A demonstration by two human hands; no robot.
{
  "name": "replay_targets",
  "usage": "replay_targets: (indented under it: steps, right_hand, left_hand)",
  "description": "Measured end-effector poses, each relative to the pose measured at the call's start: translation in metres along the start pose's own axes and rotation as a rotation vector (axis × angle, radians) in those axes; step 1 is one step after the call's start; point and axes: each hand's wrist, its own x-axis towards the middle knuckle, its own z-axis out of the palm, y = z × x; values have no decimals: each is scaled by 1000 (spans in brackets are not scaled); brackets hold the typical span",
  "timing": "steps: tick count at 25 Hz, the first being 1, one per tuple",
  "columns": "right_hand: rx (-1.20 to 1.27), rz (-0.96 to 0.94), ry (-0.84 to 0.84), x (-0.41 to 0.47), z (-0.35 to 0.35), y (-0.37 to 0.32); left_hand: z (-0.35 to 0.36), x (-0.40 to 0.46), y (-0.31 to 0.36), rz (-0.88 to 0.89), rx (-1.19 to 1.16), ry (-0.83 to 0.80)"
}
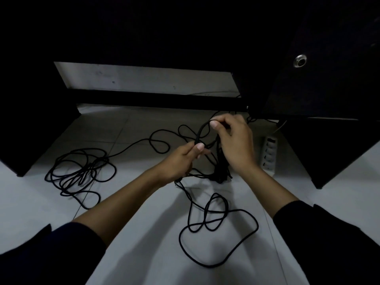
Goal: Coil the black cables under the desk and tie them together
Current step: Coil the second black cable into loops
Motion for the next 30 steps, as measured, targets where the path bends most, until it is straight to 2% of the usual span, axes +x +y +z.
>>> replay_targets:
  steps: [3, 5, 7, 11, 17, 20, 23, 25, 28, 30]
  right_hand:
    - [149, 125, -10, 1, 6, -3]
    - [336, 241, -38, 0, 10, -6]
    - [424, 278, -49, 0, 10, -9]
    - [403, 235, -37, 0, 7, -9]
    - [343, 196, -72, 2, 6, -5]
    - [444, 235, -73, 3, 6, -6]
    - [524, 269, -86, 0, 7, -9]
    - [579, 374, -215, -15, 11, -14]
    - [554, 548, -578, -52, 18, -12]
    - [481, 530, -730, -68, 18, -4]
  left_hand:
    - [1, -1, 2, -39, -109, -17]
    - [3, -2, 3, -22, -152, -41]
    - [6, -2, 4, 16, -160, -48]
    - [11, -1, 3, 0, -164, -44]
    - [3, -3, -4, -36, -38, -191]
    - [4, -2, -6, -52, -200, -180]
    - [6, 1, -7, -94, -388, -103]
    - [7, 2, -2, -75, -455, -62]
    - [7, 7, 4, -73, -531, 11]
    - [4, 10, 4, -85, -545, 52]
